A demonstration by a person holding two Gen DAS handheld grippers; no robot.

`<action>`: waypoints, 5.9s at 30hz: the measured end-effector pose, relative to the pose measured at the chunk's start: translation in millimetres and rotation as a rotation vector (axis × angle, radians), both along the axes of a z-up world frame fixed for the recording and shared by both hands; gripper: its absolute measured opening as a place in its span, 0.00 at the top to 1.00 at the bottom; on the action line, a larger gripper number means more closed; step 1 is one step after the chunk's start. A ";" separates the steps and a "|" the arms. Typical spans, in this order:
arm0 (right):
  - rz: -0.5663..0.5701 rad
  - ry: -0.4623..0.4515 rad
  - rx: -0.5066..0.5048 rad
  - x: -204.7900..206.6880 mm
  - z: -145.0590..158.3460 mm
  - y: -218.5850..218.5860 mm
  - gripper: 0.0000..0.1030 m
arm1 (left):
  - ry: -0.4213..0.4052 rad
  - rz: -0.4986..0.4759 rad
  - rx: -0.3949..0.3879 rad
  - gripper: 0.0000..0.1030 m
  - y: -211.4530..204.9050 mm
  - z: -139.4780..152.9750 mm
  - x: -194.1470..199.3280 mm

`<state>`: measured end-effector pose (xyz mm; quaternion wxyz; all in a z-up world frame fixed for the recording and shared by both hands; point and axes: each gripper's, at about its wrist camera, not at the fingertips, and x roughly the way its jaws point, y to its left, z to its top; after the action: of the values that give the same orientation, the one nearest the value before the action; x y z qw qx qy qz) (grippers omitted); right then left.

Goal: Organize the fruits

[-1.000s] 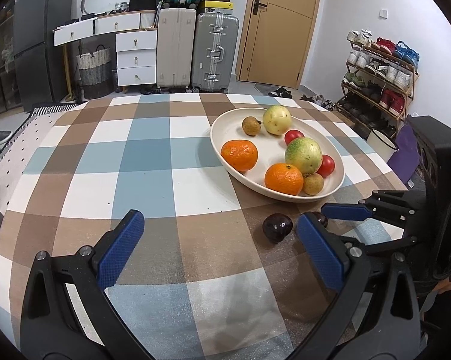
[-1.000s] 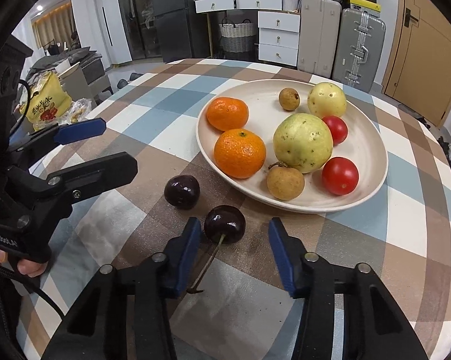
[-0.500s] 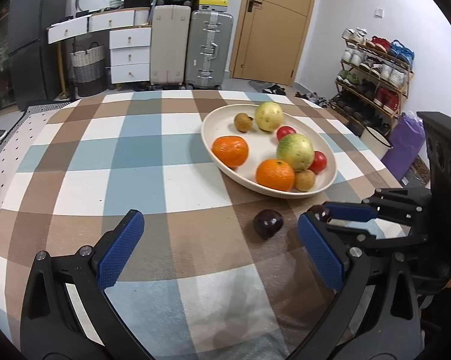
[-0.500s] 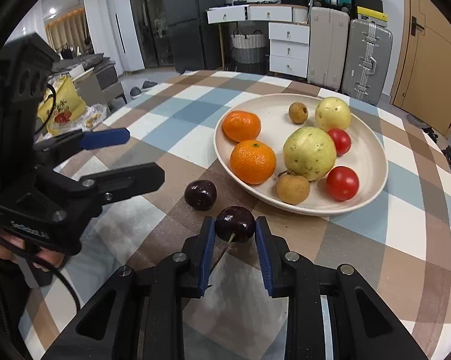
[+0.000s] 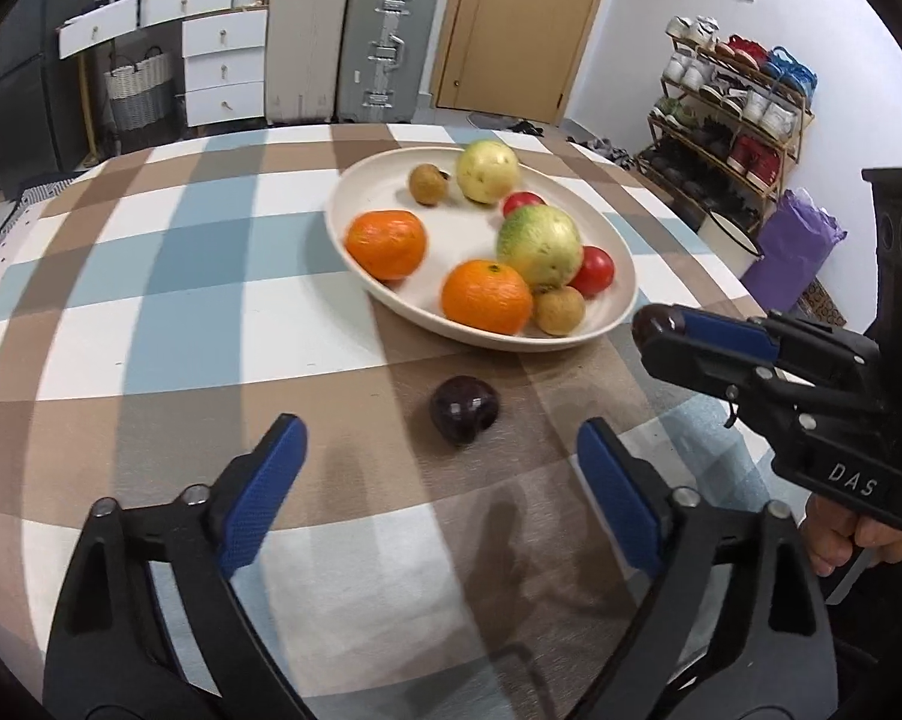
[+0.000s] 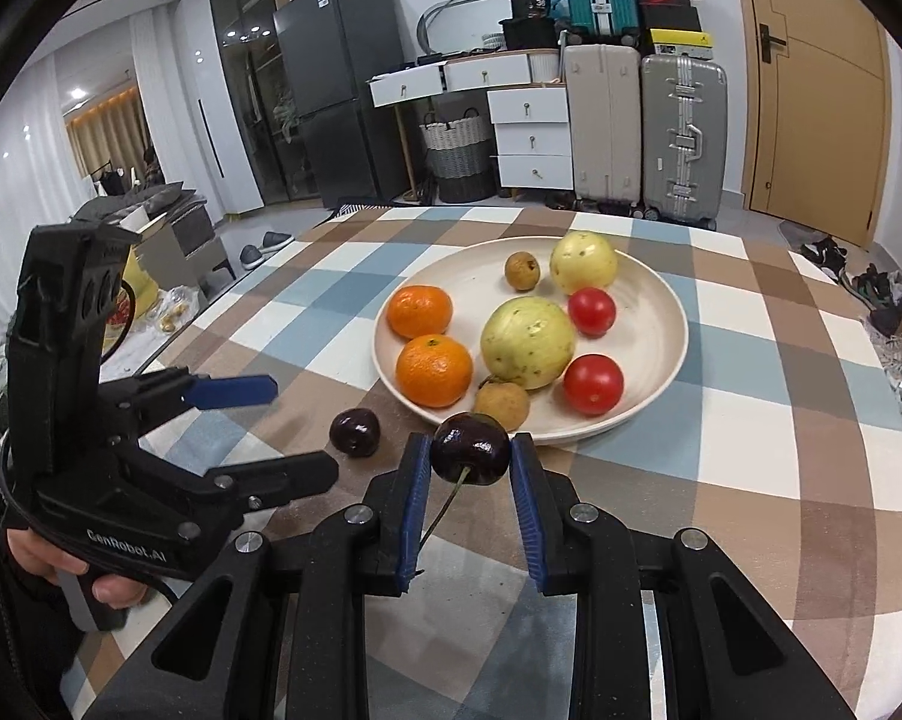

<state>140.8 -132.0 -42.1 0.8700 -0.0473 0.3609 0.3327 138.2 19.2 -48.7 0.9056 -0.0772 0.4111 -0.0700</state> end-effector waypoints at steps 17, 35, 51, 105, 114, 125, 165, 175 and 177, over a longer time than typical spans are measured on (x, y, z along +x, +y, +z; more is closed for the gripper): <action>-0.041 0.005 0.028 5.9 4.9 -11.5 0.73 | -0.003 -0.084 0.053 0.78 -25.8 -4.1 13.3; -0.041 0.004 0.075 9.7 8.9 -19.7 0.73 | -0.132 -0.080 0.030 0.78 -18.0 33.6 -8.5; -0.072 -0.045 0.083 34.5 50.5 -27.4 0.73 | -0.187 -0.025 -0.004 0.78 -2.4 70.1 10.2; -0.179 0.005 0.026 115.1 -1.8 -19.5 0.62 | -0.150 -0.019 0.042 0.76 -4.0 21.5 101.2; -0.186 -0.048 0.089 93.9 18.8 -37.6 0.07 | -0.207 0.041 0.054 0.14 1.3 36.2 77.3; -0.126 -0.084 0.119 44.7 17.4 -60.9 0.01 | -0.310 0.083 0.056 0.01 9.8 52.3 7.5; -0.045 -0.300 0.127 -26.9 25.6 -62.8 0.00 | -0.376 0.112 0.086 0.01 -0.4 50.1 -58.0; -0.045 -0.297 0.133 -25.8 25.7 -62.3 0.00 | -0.376 0.113 0.086 0.01 -0.9 50.2 -58.3; -0.046 -0.297 0.133 -25.9 25.8 -62.6 0.00 | -0.376 0.112 0.087 0.01 -0.5 50.1 -58.4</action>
<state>114.9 -194.6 -16.3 0.9224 -0.0302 0.2065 0.3251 79.9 18.7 1.4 0.9714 -0.0465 0.2323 -0.0149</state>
